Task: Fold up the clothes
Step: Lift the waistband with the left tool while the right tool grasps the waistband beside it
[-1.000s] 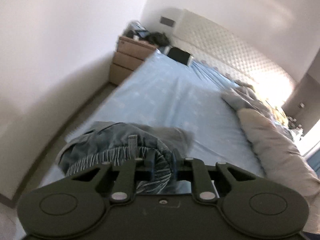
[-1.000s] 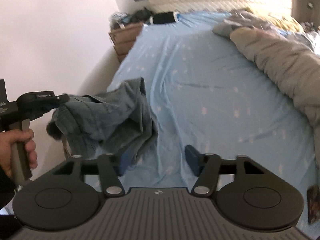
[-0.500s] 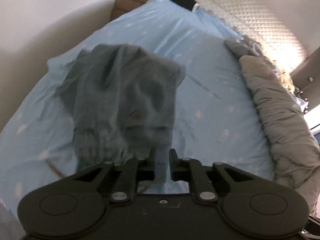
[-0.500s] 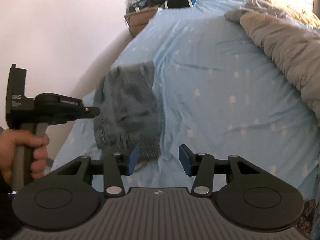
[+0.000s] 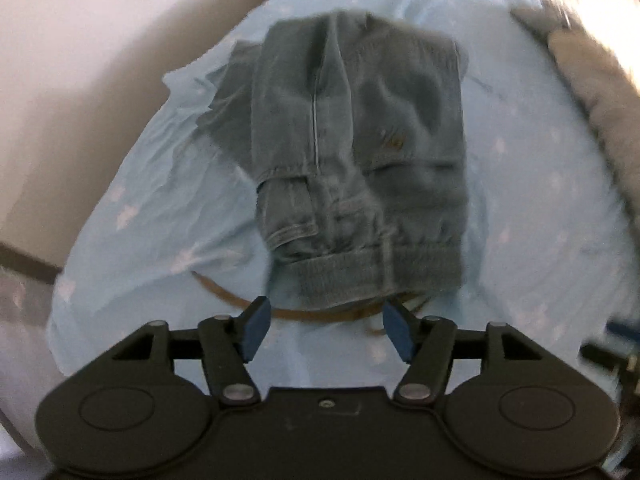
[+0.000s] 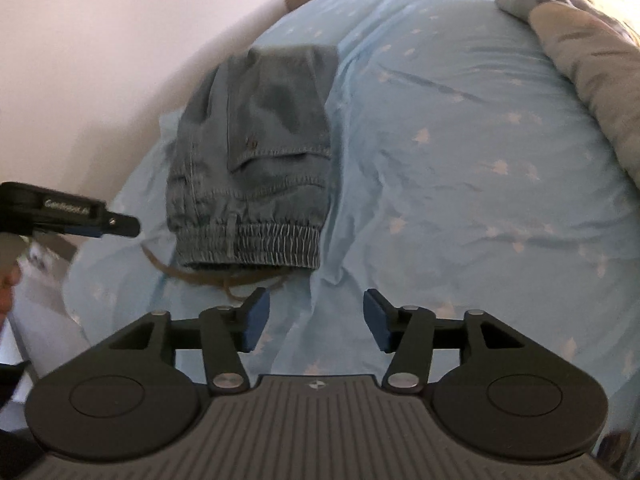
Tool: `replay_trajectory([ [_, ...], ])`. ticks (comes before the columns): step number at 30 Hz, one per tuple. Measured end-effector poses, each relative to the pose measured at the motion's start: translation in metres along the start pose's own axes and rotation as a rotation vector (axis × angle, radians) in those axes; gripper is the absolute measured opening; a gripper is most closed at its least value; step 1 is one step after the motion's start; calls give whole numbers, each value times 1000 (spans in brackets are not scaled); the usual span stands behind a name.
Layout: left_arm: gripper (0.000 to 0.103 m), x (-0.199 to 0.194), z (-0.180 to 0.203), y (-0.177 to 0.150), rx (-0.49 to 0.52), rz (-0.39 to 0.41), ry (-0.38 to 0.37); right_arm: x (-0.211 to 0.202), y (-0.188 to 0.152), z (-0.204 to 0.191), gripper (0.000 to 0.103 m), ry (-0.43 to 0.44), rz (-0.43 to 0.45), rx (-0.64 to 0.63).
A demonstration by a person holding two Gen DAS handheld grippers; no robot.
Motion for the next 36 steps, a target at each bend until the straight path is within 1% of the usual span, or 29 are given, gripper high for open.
replay_trajectory([
  [3, 61, 31, -2, -6, 96, -17, 14, 30, 1, -10, 62, -21, -18, -78],
  [6, 60, 71, -1, -12, 168, -28, -7, 61, 0, -24, 63, -57, -22, -213],
  [9, 56, 106, 2, -19, 244, -33, -30, 88, -2, -37, 63, -93, -21, -353],
  [12, 53, 128, 1, -19, 290, 5, -41, 109, -6, -45, 63, -128, -28, -475],
  [14, 43, 137, -4, -16, 288, 50, -48, 121, -9, -51, 63, -145, -42, -539],
  [17, 34, 133, -15, -11, 231, 113, -126, 131, -14, -64, 63, -161, -51, -647],
  [20, 28, 115, -28, -8, 168, 172, -209, 129, -17, -83, 63, -153, -19, -781],
  [23, 26, 93, -38, 0, 113, 217, -269, 127, -17, -105, 63, -139, 37, -915],
  [25, 24, 80, -45, 7, 87, 242, -290, 126, -17, -120, 63, -129, 77, -1003],
  [27, 24, 72, -50, 14, 69, 255, -301, 128, -10, -131, 62, -149, 124, -1055],
  [28, 23, 69, -53, 18, 59, 259, -307, 129, -4, -133, 59, -164, 140, -1056],
  [29, 23, 67, -55, 21, 53, 262, -312, 129, 3, -134, 52, -180, 151, -1042],
  [30, 22, 67, -56, 23, 49, 264, -315, 130, 11, -134, 43, -180, 142, -1007],
  [31, 18, 66, -58, 26, 46, 265, -317, 130, 20, -134, 29, -171, 118, -959],
  [32, 18, 65, -59, 29, 41, 263, -324, 128, 29, -134, 15, -163, 110, -907],
  [33, 18, 64, -60, 31, 33, 256, -340, 124, 38, -134, 7, -155, 112, -855],
  [35, 18, 63, -60, 35, 14, 235, -377, 107, 60, -134, 6, -160, 151, -765],
  [36, 19, 62, -60, 37, 5, 232, -390, 96, 74, -133, 6, -148, 165, -696],
])
Point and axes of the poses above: each gripper's, at about its wrist camera, not at the fingertips, and x roughly the way its jaws point, z to its right, y to its top, the point moved 7 cm from there along x, roughly the way its jaws point, and after that the axes turned 10 degrees about x, right-handed, at the moved point
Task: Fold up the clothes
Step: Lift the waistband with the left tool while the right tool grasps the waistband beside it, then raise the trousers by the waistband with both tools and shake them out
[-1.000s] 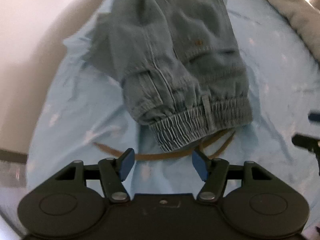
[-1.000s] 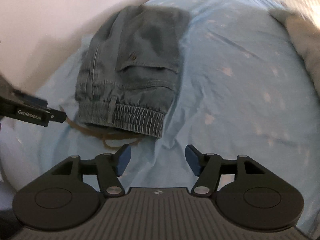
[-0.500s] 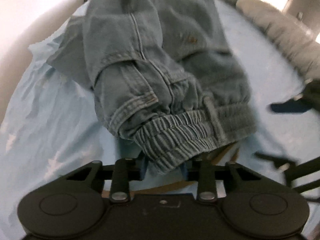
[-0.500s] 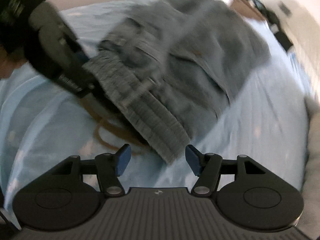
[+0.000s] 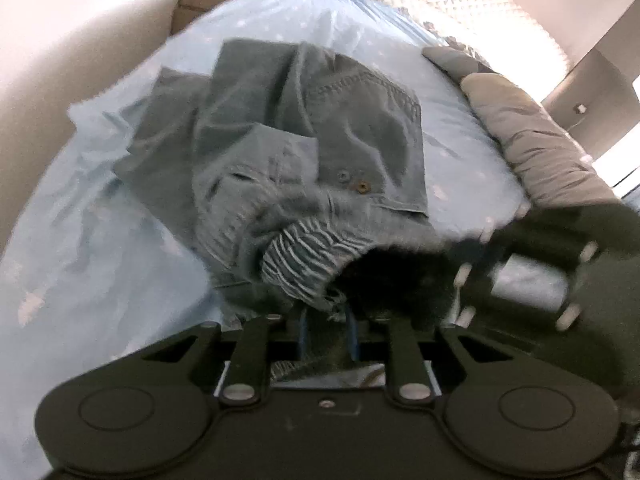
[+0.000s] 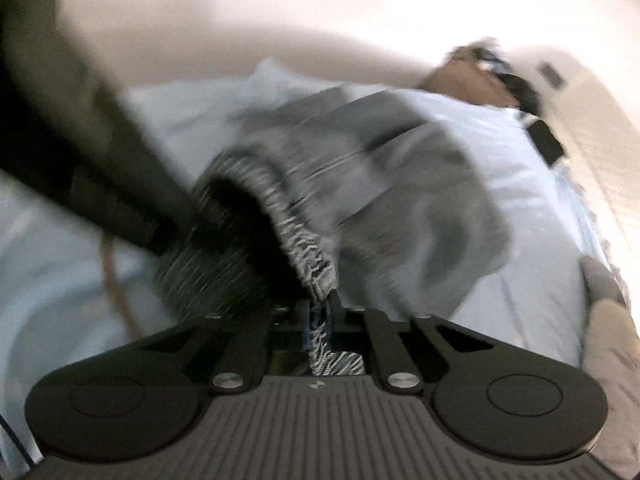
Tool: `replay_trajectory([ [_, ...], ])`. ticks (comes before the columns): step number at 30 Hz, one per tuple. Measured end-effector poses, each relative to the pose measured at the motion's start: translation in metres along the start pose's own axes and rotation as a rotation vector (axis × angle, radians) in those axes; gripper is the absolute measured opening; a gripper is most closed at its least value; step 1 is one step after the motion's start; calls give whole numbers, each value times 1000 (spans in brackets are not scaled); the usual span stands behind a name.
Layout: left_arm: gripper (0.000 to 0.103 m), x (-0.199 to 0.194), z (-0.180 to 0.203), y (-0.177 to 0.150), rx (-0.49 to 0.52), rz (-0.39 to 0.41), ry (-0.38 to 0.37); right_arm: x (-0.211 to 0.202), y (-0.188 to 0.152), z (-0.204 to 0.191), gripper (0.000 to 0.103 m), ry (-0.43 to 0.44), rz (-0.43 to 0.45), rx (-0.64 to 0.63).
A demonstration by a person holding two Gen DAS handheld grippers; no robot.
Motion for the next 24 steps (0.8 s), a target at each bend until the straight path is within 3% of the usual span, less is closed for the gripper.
replay_trajectory([
  [2, 27, -3, 2, 5, -11, 11, -13, -17, 23, 24, 5, 5, 24, 138],
  [5, 41, -8, 13, 13, 16, 38, -20, -42, 53, 48, 5, -2, 75, 221],
  [12, 44, -14, 28, 22, 26, 66, 4, -105, 109, 83, 5, -8, 209, 260],
  [16, 51, -33, 25, 30, 16, 139, 34, -133, 130, 93, 4, -13, 270, 342],
  [20, 55, -61, 23, 36, 40, 206, 47, -138, 144, 96, 4, -29, 314, 426],
  [24, 57, -80, 23, 30, 101, 218, 34, -139, 152, 103, 4, -37, 337, 500],
])
Point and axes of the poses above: each gripper's, at about its wrist camera, not at the fingertips, and x roughly the way its jaws point, z to its right, y to its top, the point moved 7 cm from there along x, roughly the way its jaws point, and after that the axes turned 10 degrees about x, right-handed, at the moved point
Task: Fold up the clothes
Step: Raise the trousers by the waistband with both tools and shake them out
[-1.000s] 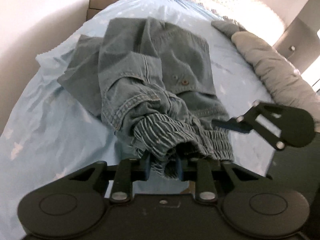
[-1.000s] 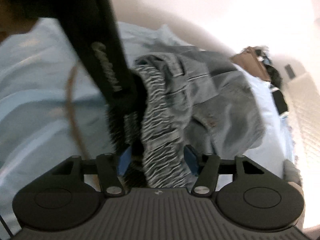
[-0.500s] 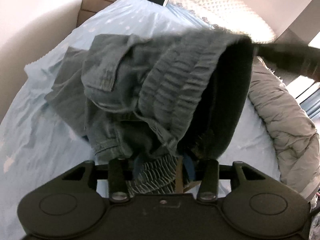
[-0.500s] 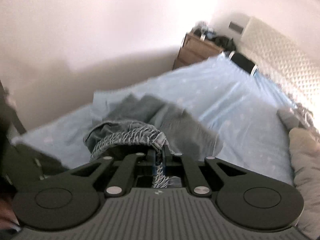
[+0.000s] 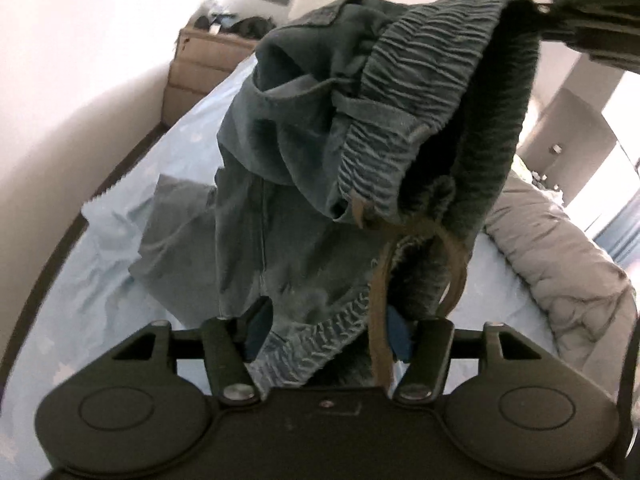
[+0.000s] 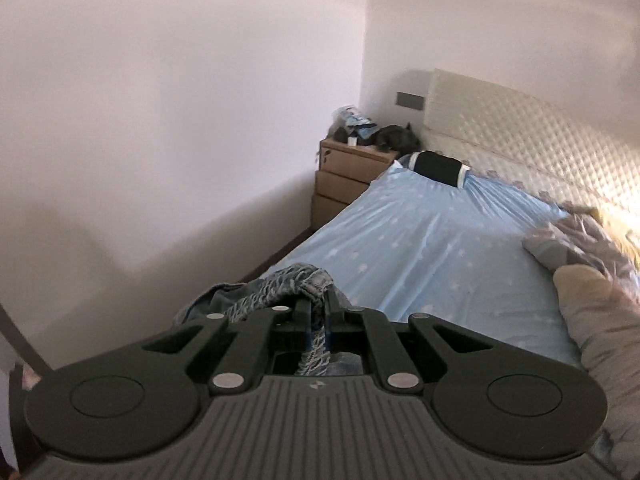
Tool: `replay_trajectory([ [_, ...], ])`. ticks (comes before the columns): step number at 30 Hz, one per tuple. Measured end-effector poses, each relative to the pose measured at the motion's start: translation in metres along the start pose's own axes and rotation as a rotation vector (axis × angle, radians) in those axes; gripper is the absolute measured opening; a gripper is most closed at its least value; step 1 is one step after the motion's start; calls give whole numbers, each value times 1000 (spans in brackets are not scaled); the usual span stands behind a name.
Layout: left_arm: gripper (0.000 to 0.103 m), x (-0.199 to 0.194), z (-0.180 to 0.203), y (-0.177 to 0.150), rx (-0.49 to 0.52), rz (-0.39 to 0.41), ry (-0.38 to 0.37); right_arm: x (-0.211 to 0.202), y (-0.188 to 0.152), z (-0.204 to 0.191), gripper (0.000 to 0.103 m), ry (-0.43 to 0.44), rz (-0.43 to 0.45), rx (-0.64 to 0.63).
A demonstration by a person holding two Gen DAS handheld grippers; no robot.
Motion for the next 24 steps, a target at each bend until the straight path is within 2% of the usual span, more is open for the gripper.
replay_trajectory([
  [5, 57, -15, -7, -13, 36, -64, -14, 0, 1, 2, 4, -35, 15, 49],
  [9, 57, -3, -17, -32, 12, -123, -26, -7, 4, 12, 5, -42, 16, 141],
  [12, 53, 11, -15, -40, -23, -163, -33, -10, 6, 15, 5, -43, 21, 172],
  [18, 54, 28, 2, -42, -7, -137, -61, -25, 10, 10, 5, -32, 48, 179],
  [19, 46, 31, 2, -42, -23, -137, -76, -27, 10, 11, 5, -29, 49, 184],
  [20, 26, 33, 3, -42, -39, -135, -94, -28, 9, 12, 5, -28, 50, 189],
  [21, 16, 33, 4, -41, -41, -131, -94, -29, 8, 14, 5, -29, 47, 189],
  [24, 9, 28, 7, -33, -33, -109, -74, -29, 1, 23, 5, -34, 30, 186],
])
Point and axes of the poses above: each gripper's, at about its wrist camera, not at the fingertips, and x roughly the way its jaws point, z to its right, y to its top, the point moved 7 cm from there along x, roughly the way its jaws point, and after that the axes turned 10 degrees about x, right-handed, at the moved point
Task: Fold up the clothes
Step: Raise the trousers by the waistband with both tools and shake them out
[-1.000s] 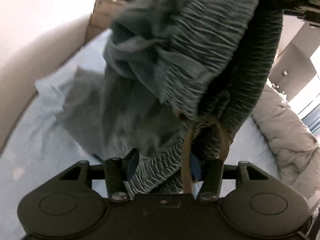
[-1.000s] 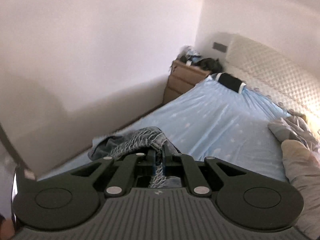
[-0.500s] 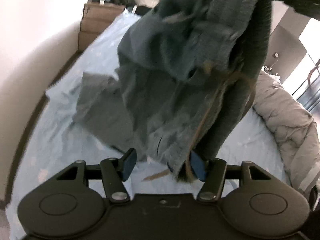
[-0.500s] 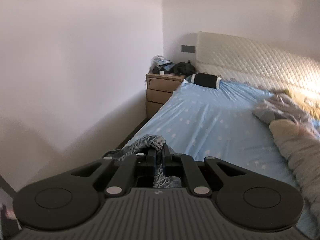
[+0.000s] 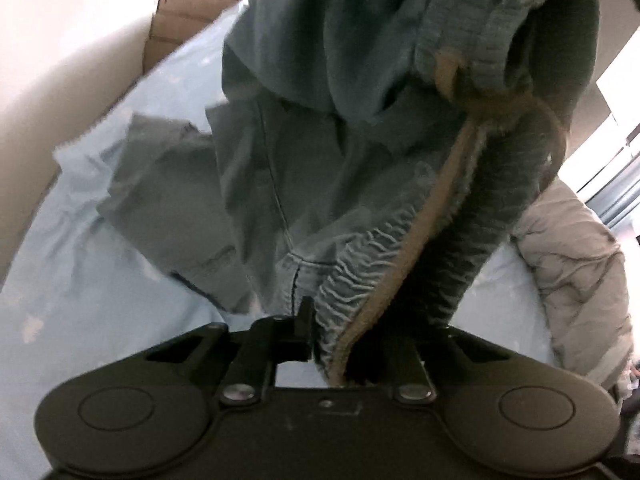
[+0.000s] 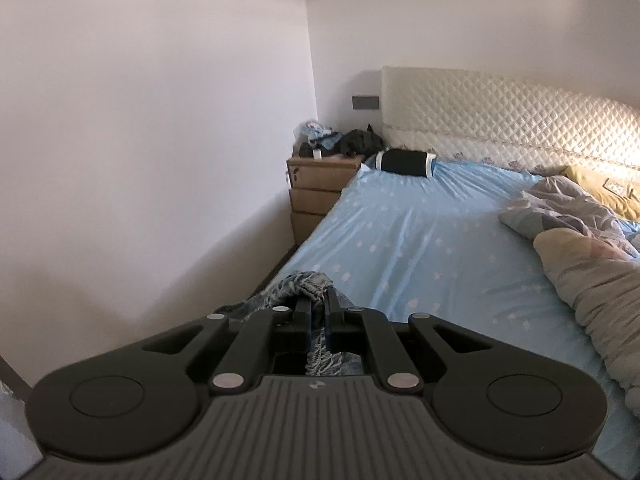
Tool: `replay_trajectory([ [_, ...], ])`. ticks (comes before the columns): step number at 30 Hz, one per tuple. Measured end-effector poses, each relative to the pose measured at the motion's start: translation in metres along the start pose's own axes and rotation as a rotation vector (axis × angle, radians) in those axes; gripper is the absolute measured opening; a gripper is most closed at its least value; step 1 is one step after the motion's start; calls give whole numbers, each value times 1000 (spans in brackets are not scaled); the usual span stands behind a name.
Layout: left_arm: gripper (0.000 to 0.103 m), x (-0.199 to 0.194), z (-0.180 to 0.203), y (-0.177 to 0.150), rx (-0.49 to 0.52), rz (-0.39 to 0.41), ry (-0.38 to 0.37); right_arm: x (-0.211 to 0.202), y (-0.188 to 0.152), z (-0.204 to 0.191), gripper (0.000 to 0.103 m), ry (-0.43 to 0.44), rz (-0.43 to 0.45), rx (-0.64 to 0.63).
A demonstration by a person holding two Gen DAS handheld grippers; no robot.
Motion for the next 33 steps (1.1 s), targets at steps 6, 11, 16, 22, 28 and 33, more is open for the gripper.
replay_trajectory([
  [6, 9, -18, 20, 27, 18, 82, -9, -1, 13, 57, 5, -32, 8, 59],
  [11, 9, -26, 71, 54, 58, 153, -13, -13, 38, 125, 5, -28, 78, 171],
  [16, 9, -14, 153, 69, 89, 164, -25, -35, 52, 206, 5, 2, 125, 268],
  [22, 9, 33, 264, 68, 136, 94, -24, -48, 48, 313, 5, 76, 83, 332],
  [28, 9, 110, 343, 62, 135, -24, -38, -39, 30, 413, 5, 53, -7, 331],
  [33, 9, 178, 385, 48, 179, -122, -47, -20, -5, 490, 5, -34, -96, 358],
])
Point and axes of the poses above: each gripper's, at about its wrist camera, not at the fingertips, and x roughly the way its jaws point, z to its right, y to its top, the point moved 7 cm from there along x, roughly the way its jaws point, and after that the axes turned 10 degrees about x, right-handed, at the moved point
